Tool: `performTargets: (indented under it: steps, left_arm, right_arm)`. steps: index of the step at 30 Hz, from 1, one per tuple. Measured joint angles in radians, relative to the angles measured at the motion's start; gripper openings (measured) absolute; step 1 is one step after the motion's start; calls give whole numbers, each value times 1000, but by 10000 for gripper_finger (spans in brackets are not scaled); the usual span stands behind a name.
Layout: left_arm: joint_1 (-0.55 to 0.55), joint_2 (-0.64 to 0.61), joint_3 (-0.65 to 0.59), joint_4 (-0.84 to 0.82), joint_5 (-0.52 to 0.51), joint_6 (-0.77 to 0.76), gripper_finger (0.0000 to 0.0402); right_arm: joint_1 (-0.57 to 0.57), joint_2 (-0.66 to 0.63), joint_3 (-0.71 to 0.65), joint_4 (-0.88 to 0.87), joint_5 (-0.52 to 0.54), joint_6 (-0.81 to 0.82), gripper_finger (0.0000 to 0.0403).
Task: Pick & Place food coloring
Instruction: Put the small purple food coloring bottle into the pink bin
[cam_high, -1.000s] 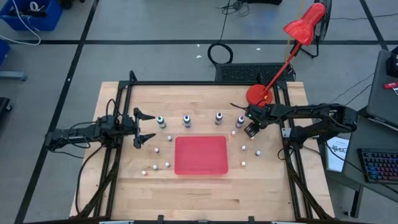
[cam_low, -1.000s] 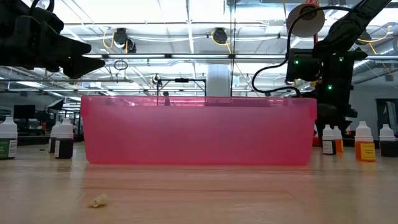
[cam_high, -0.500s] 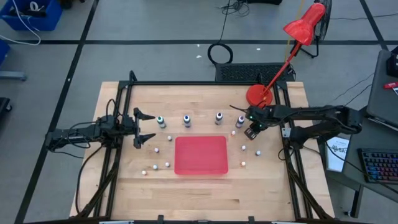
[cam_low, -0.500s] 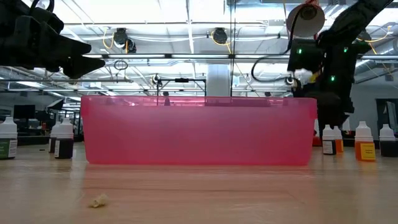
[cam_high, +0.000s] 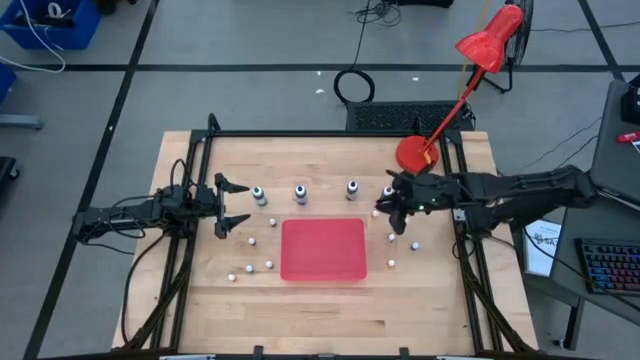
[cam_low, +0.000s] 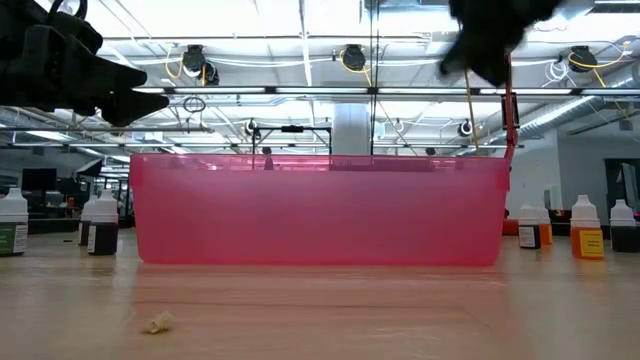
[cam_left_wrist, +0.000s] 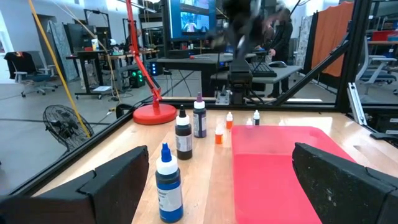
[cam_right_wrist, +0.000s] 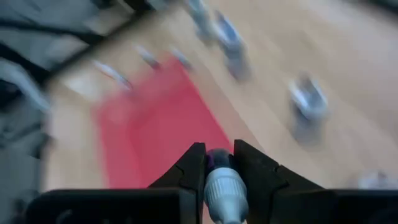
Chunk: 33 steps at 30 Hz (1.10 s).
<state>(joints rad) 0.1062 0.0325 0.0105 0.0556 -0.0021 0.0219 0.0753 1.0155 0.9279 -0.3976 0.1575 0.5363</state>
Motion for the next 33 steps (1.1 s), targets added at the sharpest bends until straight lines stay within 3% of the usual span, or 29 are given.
performTargets:
  steps: [4, 11, 15, 21, 33]
  left_arm:
    - [0, 0, 0, 0, 0, 0, 392]
    - [0, 0, 0, 0, 0, 0, 392]
    - [0, 0, 0, 0, 0, 0, 392]
    - [-1, 0, 0, 0, 0, 0, 392]
    - [-1, 0, 0, 0, 0, 0, 392]
  right_arm:
    - [73, 201, 272, -62, 1, -109, 57]
    - [127, 671, 893, -470, 1, -287, 56]
    - [126, 878, 1096, -646, -1, -342, 56]
    - [120, 1036, 1100, -722, -55, -355, 56]
    - [118, 1076, 782, -493, -59, -341, 56]
